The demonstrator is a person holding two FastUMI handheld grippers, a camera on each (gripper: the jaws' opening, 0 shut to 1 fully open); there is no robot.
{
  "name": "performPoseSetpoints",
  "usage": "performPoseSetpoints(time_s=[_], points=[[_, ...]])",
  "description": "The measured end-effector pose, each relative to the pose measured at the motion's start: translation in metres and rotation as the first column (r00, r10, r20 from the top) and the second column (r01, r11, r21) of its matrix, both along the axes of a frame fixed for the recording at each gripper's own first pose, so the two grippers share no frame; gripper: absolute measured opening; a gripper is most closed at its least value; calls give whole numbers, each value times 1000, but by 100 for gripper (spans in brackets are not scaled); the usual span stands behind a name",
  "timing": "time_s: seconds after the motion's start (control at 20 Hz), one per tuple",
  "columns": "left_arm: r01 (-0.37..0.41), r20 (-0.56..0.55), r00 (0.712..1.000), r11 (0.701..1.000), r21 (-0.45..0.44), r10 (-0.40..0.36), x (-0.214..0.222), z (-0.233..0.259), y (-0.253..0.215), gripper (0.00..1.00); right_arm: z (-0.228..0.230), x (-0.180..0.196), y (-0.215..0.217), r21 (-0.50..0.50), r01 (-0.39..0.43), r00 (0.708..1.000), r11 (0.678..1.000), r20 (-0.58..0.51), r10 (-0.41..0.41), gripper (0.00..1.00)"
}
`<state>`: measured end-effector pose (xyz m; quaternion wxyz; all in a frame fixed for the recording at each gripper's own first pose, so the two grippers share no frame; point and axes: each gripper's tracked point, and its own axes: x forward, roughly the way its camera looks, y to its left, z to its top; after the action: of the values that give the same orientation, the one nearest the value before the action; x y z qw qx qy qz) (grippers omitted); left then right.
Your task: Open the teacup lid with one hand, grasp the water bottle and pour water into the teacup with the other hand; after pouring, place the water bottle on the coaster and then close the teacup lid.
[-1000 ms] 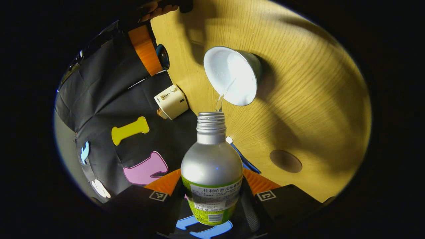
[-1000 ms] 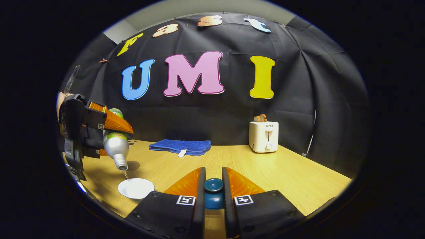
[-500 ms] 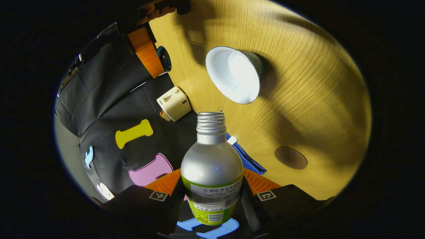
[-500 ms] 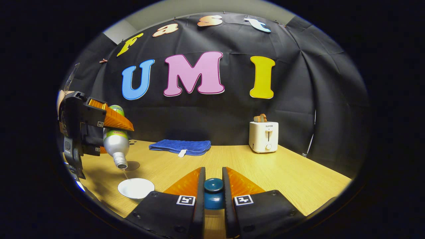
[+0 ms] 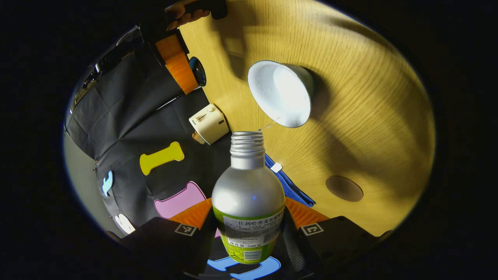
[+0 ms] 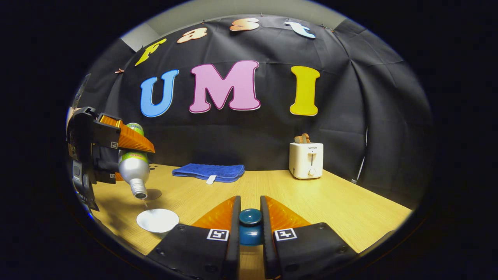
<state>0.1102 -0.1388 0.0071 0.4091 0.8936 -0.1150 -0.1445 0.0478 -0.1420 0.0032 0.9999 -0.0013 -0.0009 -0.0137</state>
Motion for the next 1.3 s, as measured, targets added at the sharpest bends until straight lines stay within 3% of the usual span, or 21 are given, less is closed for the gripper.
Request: performPoseSetpoints(time_s=[0.2,0.4,0.5,0.55,0.6,0.65,0.75,0.85,0.95,1.1,1.2,1.3], points=[[19,0,1000,1000,-15,-19,-1,0,-1,82,0,-1,0,0,2,1000,1000,0,-2,28],[70,-39,996,983,-170,-77,-6,-9,-3,81,0,-1,0,0,2,1000,1000,-1,-2,28],[81,-55,993,948,-308,-102,-8,-12,-3,81,0,0,0,0,2,1000,1000,-1,-2,28],[60,-66,993,910,-410,-95,-9,-10,1,81,0,0,0,0,2,1000,1000,-1,-2,28],[35,-79,993,853,-521,-90,-12,-11,4,81,0,0,0,0,2,1000,1000,-1,-2,28],[10,-91,992,778,-628,-86,-11,-14,8,81,0,-1,-1,0,2,1000,1000,-1,-2,28],[-48,-121,989,590,-806,-85,-1,-19,16,81,-1,-1,0,0,1,1000,1000,-2,-1,28],[-106,-149,985,376,-920,-88,16,-19,18,80,0,-1,-1,0,1,1000,1000,-1,-1,28],[-151,-168,980,152,-977,-107,25,-27,22,80,0,-1,-1,0,1,1000,1000,-1,-1,28],[-210,-186,970,-151,-966,-159,33,-37,24,80,0,0,0,0,1,1000,1000,-1,-1,28],[-258,-189,957,-352,-900,-220,36,-41,21,80,0,-1,0,0,1,1000,1000,-1,-1,28],[-319,-190,938,-505,-802,-290,41,-50,14,80,0,-1,0,0,2,1000,1000,-1,-2,28]])
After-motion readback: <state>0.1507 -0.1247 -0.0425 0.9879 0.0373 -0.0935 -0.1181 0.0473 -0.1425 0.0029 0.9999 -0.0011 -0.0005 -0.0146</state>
